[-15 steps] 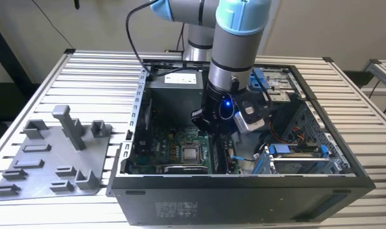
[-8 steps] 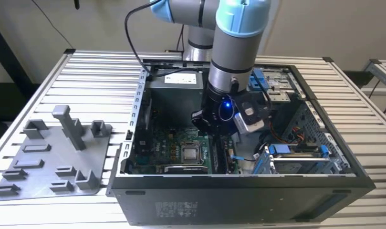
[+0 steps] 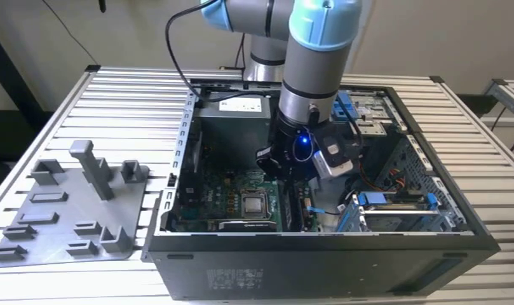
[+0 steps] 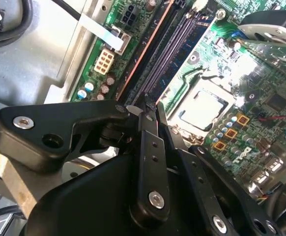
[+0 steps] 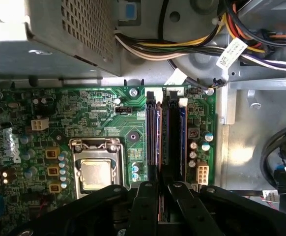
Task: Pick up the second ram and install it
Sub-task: 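Insert the second ram into the second slot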
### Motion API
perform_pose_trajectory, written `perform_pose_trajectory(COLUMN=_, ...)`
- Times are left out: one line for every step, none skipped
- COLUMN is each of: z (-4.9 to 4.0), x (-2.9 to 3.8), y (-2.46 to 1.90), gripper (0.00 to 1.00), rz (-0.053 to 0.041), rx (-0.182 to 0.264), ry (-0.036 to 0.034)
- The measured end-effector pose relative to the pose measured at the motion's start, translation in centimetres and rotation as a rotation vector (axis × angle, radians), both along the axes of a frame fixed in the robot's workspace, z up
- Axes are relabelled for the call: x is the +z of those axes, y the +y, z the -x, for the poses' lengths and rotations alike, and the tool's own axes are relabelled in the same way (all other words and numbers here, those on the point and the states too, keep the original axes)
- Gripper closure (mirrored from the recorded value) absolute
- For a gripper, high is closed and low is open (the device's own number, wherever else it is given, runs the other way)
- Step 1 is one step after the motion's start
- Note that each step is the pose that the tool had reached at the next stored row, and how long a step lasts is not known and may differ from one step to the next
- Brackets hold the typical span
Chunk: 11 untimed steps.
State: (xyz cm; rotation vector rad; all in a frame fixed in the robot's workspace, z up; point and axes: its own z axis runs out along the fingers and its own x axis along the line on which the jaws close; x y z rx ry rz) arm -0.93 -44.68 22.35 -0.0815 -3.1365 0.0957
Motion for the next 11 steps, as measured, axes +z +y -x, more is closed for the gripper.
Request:
perform_pose_trajectory(z=0.0, x=-0.04, y=0.0, gripper=0.86, rz=0.0001, rx=0.0, ry=0.0)
perform_pose_trajectory(z=0.0, x=-0.05, y=0.0, gripper=0.86, rz=0.0002, rx=0.0, ry=0.0)
perform_pose_trajectory(z=0.0, x=-0.05, y=-0.01, gripper=0.86, rz=0.0003, rx=0.0, ry=0.0001)
perform_pose_trajectory(z=0.0, x=-0.05, y=-0.01, gripper=0.86, rz=0.0004, rx=0.0, ry=0.0002)
perform_pose_trajectory(z=0.0, x=-0.06, y=0.0, gripper=0.86, rz=0.0003, rx=0.0, ry=0.0001)
perform_pose_trajectory(z=0.0, x=-0.07, y=0.0, gripper=0.86, rz=0.0001, rx=0.0, ry=0.0)
perform_pose_trajectory(z=0.0, x=-0.09, y=0.0, gripper=0.86, rz=0.0001, rx=0.0, ry=0.0)
perform_pose_trajectory(z=0.0, x=-0.11, y=0.0, gripper=0.86, rz=0.0, rx=0.001, ry=0.0)
perform_pose_trajectory(z=0.0, x=-0.12, y=0.0, gripper=0.86, rz=0.0001, rx=0.002, ry=0.0001)
perform_pose_trajectory(z=0.0, x=-0.13, y=0.0, gripper=0.86, rz=0.0002, rx=0.004, ry=0.0001)
perform_pose_trajectory(z=-0.01, x=-0.14, y=0.0, gripper=0.86, rz=0.0002, rx=0.006, ry=0.0001)
